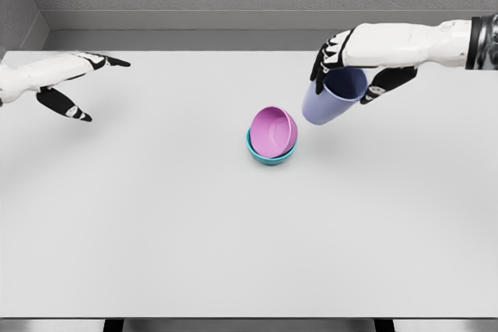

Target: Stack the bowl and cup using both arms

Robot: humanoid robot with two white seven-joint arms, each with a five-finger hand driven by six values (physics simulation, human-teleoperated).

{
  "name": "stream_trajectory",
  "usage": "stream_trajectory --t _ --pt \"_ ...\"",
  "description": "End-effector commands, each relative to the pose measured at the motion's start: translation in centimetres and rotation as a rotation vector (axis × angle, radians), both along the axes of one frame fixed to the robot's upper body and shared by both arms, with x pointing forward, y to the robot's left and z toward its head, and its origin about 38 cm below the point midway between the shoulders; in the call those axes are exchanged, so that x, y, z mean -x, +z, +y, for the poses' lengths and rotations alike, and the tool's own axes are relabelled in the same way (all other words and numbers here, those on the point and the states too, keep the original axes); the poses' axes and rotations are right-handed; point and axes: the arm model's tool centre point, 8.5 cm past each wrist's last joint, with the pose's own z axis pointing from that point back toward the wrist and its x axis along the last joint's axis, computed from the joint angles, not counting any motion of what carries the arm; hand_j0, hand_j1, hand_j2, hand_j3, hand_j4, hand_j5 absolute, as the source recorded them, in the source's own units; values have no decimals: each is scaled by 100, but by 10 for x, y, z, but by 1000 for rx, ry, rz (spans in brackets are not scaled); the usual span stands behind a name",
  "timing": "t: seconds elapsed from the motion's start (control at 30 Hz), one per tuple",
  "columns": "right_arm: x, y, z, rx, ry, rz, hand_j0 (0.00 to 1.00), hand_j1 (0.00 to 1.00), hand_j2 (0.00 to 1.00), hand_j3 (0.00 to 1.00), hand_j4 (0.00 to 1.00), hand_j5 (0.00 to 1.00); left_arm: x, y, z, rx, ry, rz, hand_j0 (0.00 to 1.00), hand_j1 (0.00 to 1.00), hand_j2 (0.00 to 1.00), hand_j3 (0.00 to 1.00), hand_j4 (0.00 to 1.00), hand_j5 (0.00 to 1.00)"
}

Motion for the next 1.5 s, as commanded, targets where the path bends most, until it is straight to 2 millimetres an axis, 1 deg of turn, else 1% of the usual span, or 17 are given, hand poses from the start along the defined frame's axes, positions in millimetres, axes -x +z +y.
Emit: stream_trajectory --t 0.0,0.1,0.3,0.63,0.83,1.17,1.23,1.4,1.47 --pt "0 0 5 -11 8 4 57 57 57 57 57 57 0 -1 -3 8 -5 3 100 100 100 100 100 100" --pt "-1 0 10 -17 18 3 57 57 57 57 57 57 2 0 -13 21 -33 0 100 100 100 100 100 100" --pt "-1 0 18 -25 36 5 57 57 57 57 57 57 10 -7 -19 43 -53 12 100 100 100 100 100 100" --pt "-1 -1 32 -39 66 6 57 57 57 57 57 57 11 -6 -21 45 -58 10 100 100 100 100 100 100" --pt "-1 -1 49 -53 103 3 57 57 57 57 57 57 11 -6 -20 44 -59 10 100 100 100 100 100 100" --pt "-2 -2 55 -55 113 5 57 57 57 57 57 57 12 -7 -20 44 -59 11 100 100 100 100 100 100" --pt "-2 -5 63 -58 127 8 57 57 57 57 57 57 11 -6 -20 45 -59 11 100 100 100 100 100 100" --pt "-3 -7 68 -50 134 3 57 57 57 57 57 57 12 -7 -20 45 -58 13 100 100 100 100 100 100" --pt "-3 -10 75 -34 145 -6 57 57 57 57 57 57 11 -6 -20 45 -59 11 100 100 100 100 100 100"
